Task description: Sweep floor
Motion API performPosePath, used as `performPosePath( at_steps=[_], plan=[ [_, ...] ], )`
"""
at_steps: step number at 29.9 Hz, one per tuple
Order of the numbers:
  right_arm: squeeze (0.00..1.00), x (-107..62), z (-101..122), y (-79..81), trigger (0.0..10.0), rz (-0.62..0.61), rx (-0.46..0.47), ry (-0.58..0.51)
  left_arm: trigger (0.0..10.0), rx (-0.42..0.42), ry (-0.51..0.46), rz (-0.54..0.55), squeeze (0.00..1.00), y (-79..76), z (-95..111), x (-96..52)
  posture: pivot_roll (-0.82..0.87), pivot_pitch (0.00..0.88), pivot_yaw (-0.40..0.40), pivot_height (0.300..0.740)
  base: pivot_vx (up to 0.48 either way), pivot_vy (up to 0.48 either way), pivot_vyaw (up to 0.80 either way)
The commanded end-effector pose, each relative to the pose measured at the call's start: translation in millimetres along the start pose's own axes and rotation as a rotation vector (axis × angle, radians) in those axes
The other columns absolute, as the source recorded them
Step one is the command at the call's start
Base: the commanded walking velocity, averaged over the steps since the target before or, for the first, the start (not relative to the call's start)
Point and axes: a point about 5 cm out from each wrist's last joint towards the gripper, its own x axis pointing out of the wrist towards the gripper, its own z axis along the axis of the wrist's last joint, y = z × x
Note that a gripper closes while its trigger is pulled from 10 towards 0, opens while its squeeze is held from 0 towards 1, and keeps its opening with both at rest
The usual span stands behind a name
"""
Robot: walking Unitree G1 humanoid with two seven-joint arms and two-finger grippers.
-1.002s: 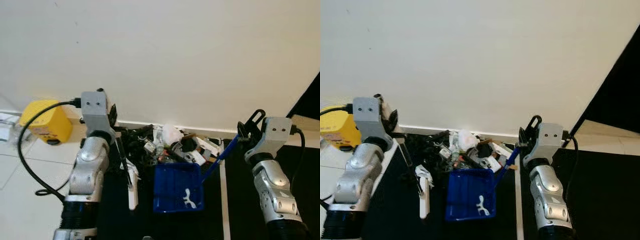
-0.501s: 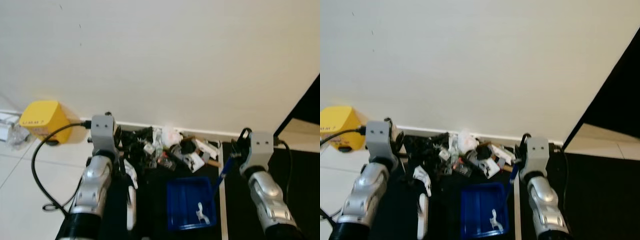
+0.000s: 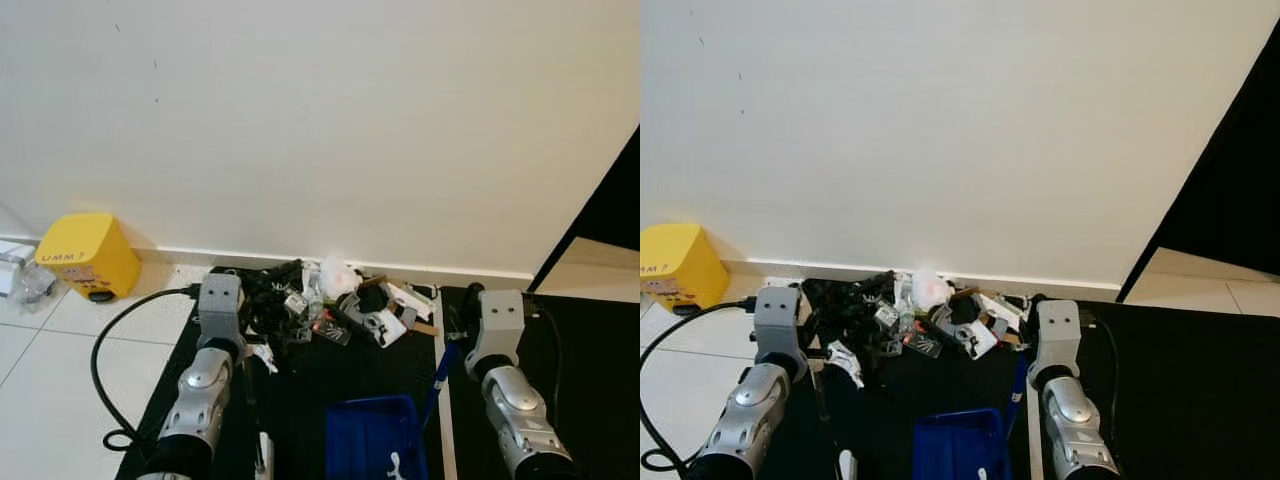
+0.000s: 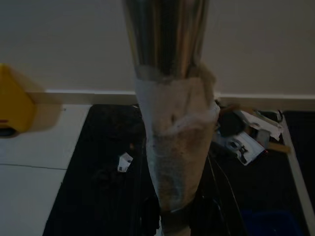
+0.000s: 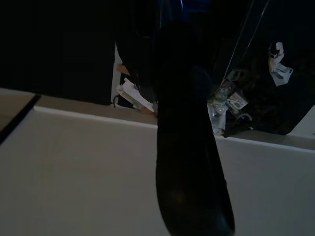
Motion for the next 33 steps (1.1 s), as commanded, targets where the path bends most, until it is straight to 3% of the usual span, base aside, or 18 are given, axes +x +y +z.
performPosePath(
  at_steps=[1, 10, 18, 24, 33],
  plan=[
    [0.0, -2.1, -1, 1.9, 10.0, 0.022, -0.005, -0.019, 10.0, 0.053, -0.026, 0.011, 0.0, 9.6, 1, -1.1, -0.03, 0.068, 0.069, 0.74, 0.0, 0.0, 0.0],
    [0.0, -4.8, -5, -1.3, 10.0, 0.019, -0.074, -0.052, 10.0, 0.08, -0.045, -0.014, 0.0, 9.8, -12, -4.7, -0.04, 0.07, 0.072, 0.74, 0.0, 0.0, 0.0],
    [0.0, -8.8, -17, -2.6, 10.0, -0.033, -0.021, -0.01, 10.0, 0.078, -0.072, 0.013, 0.0, 7.3, -8, 1.9, -0.03, 0.073, 0.07, 0.74, 0.0, 0.0, 0.0],
    [0.0, -10.7, -24, -2.0, 10.0, -0.056, -0.013, 0.016, 10.0, 0.122, 0.034, 0.03, 0.0, 7.3, -29, -2.9, -0.04, 0.082, 0.075, 0.74, 0.0, 0.0, 0.0],
    [0.0, -15.7, -34, -3.5, 10.0, -0.077, -0.016, 0.05, 10.0, 0.168, 0.071, 0.029, 0.0, 7.7, -38, -5.7, -0.04, 0.085, 0.079, 0.74, 0.0, 0.0, 0.0]
  ],
)
